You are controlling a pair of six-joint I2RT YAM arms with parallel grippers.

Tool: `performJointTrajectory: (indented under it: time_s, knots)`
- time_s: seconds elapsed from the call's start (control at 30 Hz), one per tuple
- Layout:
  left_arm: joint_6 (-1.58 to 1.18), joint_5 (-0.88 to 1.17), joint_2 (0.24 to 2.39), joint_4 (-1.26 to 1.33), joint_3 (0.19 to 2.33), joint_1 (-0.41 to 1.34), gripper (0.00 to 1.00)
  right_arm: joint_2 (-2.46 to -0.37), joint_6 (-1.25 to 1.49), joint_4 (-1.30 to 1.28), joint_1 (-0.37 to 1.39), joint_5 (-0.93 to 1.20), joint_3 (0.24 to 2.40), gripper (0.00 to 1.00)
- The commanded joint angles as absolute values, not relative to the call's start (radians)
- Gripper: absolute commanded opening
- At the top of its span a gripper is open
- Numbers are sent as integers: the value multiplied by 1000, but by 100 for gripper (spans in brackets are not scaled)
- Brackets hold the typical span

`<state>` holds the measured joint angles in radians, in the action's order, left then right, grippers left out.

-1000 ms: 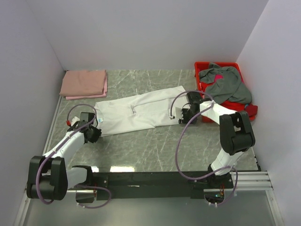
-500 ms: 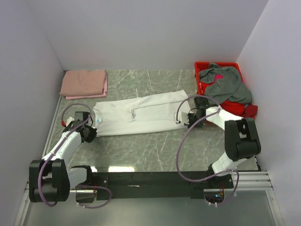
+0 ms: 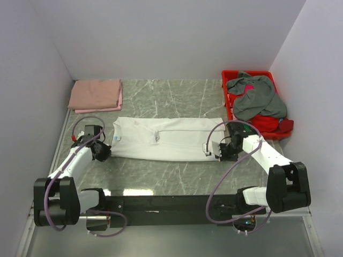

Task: Fold and stack the t-shirts
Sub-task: Fold the tshirt

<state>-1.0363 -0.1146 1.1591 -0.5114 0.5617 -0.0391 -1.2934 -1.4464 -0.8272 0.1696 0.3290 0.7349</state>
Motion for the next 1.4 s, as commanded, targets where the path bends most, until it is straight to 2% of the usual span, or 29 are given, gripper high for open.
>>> performJointTrajectory:
  time_s: [0.0,0.07,0.1,0.17,0.2,0.27,0.4,0.5,0.57,0.6,0.63,0.7,0.73,0.8,0.9,0.97,1.0,1.2,1.37]
  knots:
    - [-986,-100,1189,-531,623,-46,3,-1266,-1460,-1006,183,330,707,0]
    - [-971,-84,1198,-543,638,-45,10,-1253,-1457,-1005,183,327,675,2]
    - [-969,-83,1195,-554,638,-46,22,-1244,-1451,-987,184,324,663,19]
    - [-982,-83,1162,-580,634,-46,40,-1206,-1413,-959,183,345,646,44]
    - [-989,-78,1143,-587,630,-46,54,-1189,-1398,-965,183,356,649,50]
    - [-1008,-63,1082,-617,627,-46,63,-1138,-1359,-963,183,402,676,54]
    - [-1019,-112,991,-682,646,-46,70,-1080,-1263,-930,181,443,742,57]
    - [-991,-156,951,-695,673,-46,71,-1077,-1178,-891,169,483,807,58]
    - [-921,-114,934,-648,687,-46,71,-1091,-1119,-856,153,554,851,58]
    - [-881,8,931,-544,687,-48,71,-1100,-1051,-836,147,578,865,58]
    - [-811,68,931,-464,677,-46,74,-1121,-1017,-816,144,627,891,58]
    - [-778,165,974,-356,681,-48,75,-1150,-954,-766,138,673,917,57]
    - [-740,229,1009,-269,718,-48,74,-1182,-875,-750,137,699,940,57]
    - [-694,251,1171,-252,793,-45,70,-1215,-830,-742,135,777,963,57]
    - [-579,242,1415,-296,971,-43,61,-1255,-776,-741,133,830,1000,56]
    - [-513,210,1544,-327,1077,-44,59,-1255,-759,-724,135,830,997,56]
    - [-494,207,1581,-334,1106,-44,56,-1255,-746,-707,133,825,994,56]
    - [-397,146,1814,-468,1311,-14,51,-1261,-729,-687,120,821,983,56]
    - [-338,101,1934,-517,1390,31,51,-1275,-723,-689,106,830,989,56]
